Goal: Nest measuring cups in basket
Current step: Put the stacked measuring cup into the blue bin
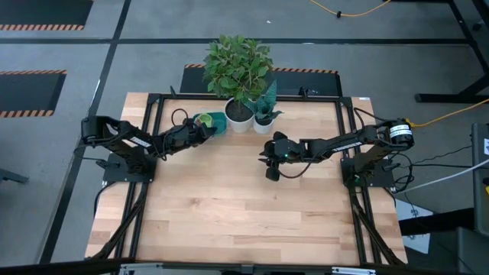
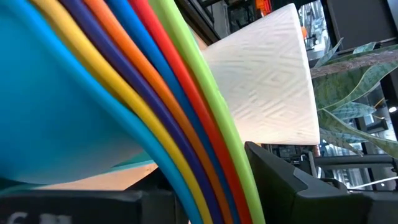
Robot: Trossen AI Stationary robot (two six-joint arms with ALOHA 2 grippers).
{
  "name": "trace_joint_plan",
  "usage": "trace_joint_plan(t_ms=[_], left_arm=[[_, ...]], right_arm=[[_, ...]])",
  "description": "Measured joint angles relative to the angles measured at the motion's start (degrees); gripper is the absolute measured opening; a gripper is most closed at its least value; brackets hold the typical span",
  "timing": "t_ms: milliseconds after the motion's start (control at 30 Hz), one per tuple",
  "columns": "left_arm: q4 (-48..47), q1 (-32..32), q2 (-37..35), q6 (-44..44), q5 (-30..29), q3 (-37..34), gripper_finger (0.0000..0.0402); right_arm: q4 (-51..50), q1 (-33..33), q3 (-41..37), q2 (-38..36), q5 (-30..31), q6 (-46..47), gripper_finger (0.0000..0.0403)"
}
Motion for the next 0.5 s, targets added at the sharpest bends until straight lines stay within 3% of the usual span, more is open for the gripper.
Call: trace_joint_plan(t_ms=[500], left_arm=[[-0.64,-0.02,-0.02,0.09,0.00,0.00,0.0126]], right_arm=[[0.00,0.00,0.00,0.00,0.04,0.00,0.0104]])
